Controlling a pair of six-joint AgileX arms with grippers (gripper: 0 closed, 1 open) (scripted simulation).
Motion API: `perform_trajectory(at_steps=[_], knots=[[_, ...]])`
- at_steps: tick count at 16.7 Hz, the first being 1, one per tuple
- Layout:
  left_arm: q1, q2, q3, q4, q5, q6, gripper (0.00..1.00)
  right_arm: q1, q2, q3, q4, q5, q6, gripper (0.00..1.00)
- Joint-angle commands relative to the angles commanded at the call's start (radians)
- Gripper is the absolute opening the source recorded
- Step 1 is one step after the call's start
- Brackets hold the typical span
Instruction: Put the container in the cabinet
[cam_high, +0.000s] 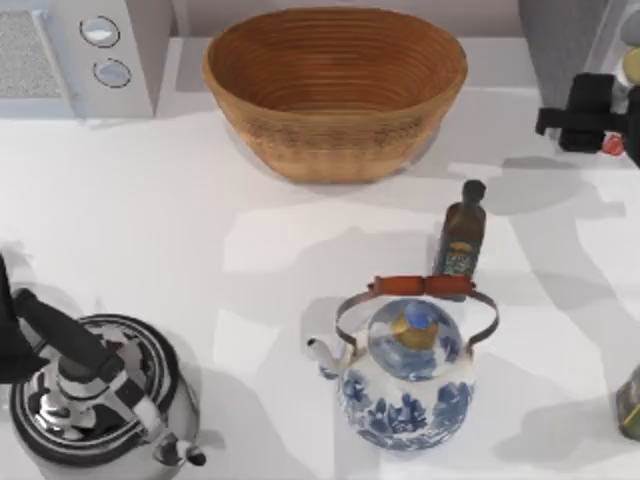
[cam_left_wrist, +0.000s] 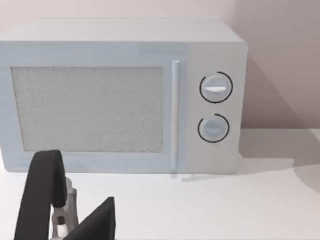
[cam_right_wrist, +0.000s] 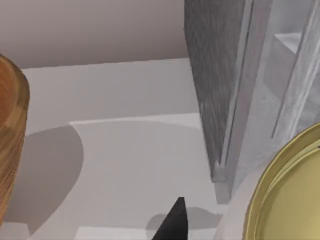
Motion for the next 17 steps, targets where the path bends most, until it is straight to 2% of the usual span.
perform_trajectory(at_steps=[4,9,17], knots=[[0.0,0.0,0.0,0.0,0.0,0.0,1.0,0.041,-0.118,0.091,-0.147,-0.021,0.032,0.0],[0.0,0.0,0.0,0.0,0.0,0.0,1.0,0.066,-0.103,0.038,-0.271,-0.023,0.033,0.0],[0.0,0.0,0.0,0.0,0.0,0.0,1.0,0.057,-0.102,0.008,-0.286,-0.027,0.031,0.0]])
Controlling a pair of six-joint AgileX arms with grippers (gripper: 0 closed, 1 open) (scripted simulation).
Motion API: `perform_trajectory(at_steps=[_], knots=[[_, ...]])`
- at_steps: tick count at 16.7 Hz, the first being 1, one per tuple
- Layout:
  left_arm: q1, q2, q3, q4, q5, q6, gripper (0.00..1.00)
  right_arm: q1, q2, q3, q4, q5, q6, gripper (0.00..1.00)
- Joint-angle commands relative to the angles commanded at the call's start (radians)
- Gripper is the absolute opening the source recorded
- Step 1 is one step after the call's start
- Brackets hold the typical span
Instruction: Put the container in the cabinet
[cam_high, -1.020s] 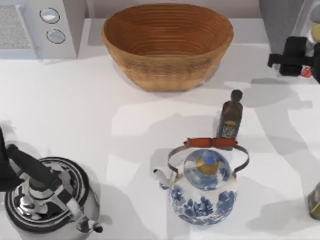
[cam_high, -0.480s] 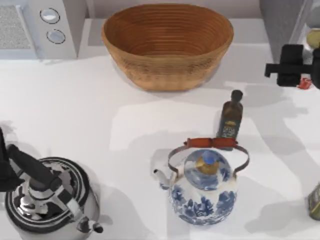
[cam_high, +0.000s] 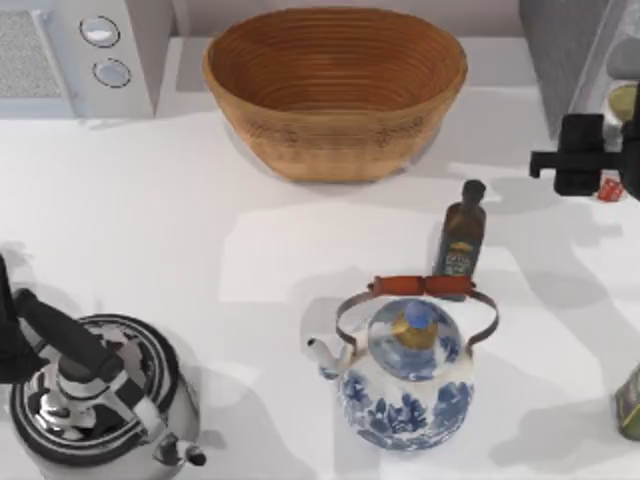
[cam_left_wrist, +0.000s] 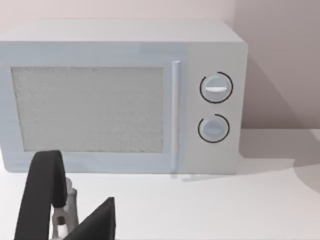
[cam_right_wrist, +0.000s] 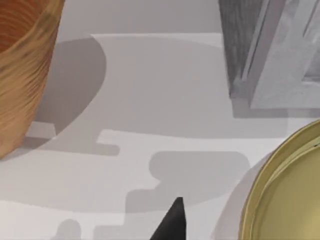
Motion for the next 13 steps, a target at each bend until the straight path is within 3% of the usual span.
perform_trajectory(at_steps=[5,13], knots=[[0.0,0.0,0.0,0.0,0.0,0.0,1.0,-0.065,-0.202,-0.132,0.013,-0.056,-0.012,0.0],[0.0,0.0,0.0,0.0,0.0,0.0,1.0,-0.244,-0.891,-0.522,0.067,-0.215,-0.12,0.0]])
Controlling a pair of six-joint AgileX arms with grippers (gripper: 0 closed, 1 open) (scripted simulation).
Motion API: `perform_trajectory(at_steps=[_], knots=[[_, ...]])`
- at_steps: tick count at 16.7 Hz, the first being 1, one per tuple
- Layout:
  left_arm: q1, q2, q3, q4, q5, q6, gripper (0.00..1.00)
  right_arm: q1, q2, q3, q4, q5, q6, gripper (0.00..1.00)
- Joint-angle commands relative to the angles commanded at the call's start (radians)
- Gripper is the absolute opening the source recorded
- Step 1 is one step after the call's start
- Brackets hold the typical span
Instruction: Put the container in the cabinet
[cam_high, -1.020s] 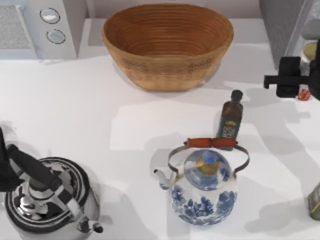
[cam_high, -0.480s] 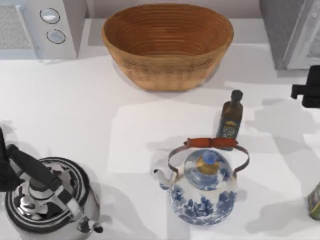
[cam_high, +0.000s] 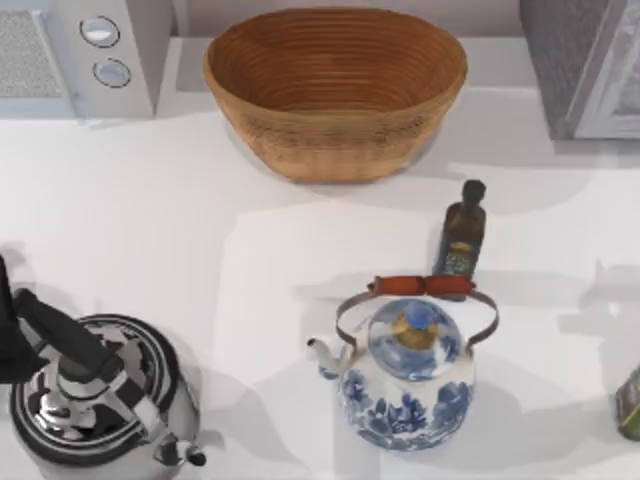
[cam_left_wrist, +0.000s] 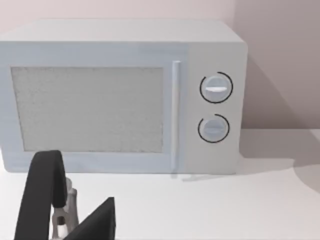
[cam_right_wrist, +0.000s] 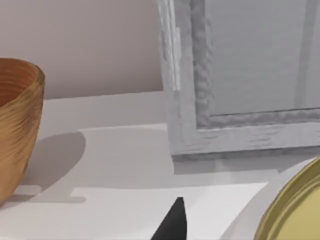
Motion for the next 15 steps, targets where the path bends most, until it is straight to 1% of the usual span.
perform_trajectory(at_steps=[4,7,15], knots=[[0.0,0.0,0.0,0.0,0.0,0.0,1.0,-0.083,-0.294,-0.184,0.03,-0.068,-0.07,0.0],[0.0,0.0,0.0,0.0,0.0,0.0,1.0,-0.126,-0.41,-0.27,0.043,-0.1,-0.112,0.0],[0.0,0.0,0.0,0.0,0.0,0.0,1.0,-0.132,-0.418,-0.276,0.039,-0.104,-0.121,0.0]])
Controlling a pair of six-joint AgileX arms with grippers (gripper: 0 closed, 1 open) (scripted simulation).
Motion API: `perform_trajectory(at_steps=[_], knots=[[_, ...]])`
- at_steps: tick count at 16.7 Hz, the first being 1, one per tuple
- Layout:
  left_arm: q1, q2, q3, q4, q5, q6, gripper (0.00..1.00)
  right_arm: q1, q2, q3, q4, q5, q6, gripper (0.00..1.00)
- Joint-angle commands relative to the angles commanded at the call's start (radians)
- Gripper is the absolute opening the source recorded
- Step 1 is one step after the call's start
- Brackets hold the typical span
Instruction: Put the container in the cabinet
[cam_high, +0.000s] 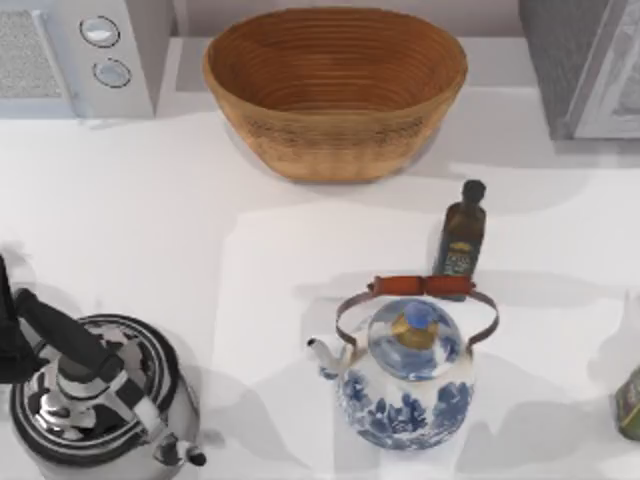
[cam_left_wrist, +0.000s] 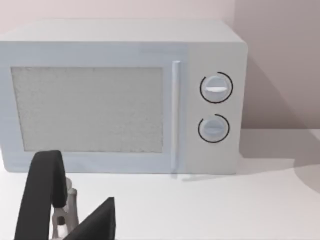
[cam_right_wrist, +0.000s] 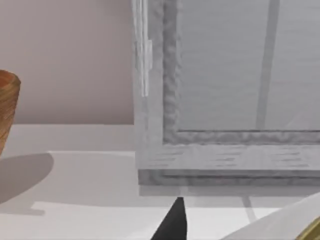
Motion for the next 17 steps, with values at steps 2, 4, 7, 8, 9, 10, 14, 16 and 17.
perform_trajectory(at_steps=[2,4,7,8,9,10,14,16,17], knots=[[0.0,0.0,0.0,0.0,0.0,0.0,1.0,0.003,0.052,0.052,-0.024,0.013,-0.005,0.0],[0.0,0.0,0.0,0.0,0.0,0.0,1.0,0.01,0.142,0.146,-0.058,0.032,-0.01,0.0],[0.0,0.0,0.0,0.0,0.0,0.0,1.0,0.031,0.325,0.362,-0.118,0.064,-0.014,0.0],[0.0,0.0,0.0,0.0,0.0,0.0,1.0,0.041,0.397,0.454,-0.138,0.074,-0.014,0.0],[0.0,0.0,0.0,0.0,0.0,0.0,1.0,0.053,0.471,0.555,-0.158,0.083,-0.013,0.0],[0.0,0.0,0.0,0.0,0.0,0.0,1.0,0.066,0.543,0.664,-0.178,0.091,-0.012,0.0],[0.0,0.0,0.0,0.0,0.0,0.0,1.0,0.119,0.83,1.12,-0.257,0.121,0.001,0.0],[0.0,0.0,0.0,0.0,0.0,0.0,1.0,0.143,0.97,1.318,-0.296,0.136,0.009,0.0],[0.0,0.0,0.0,0.0,0.0,0.0,1.0,0.152,1.035,1.402,-0.315,0.144,0.012,0.0]])
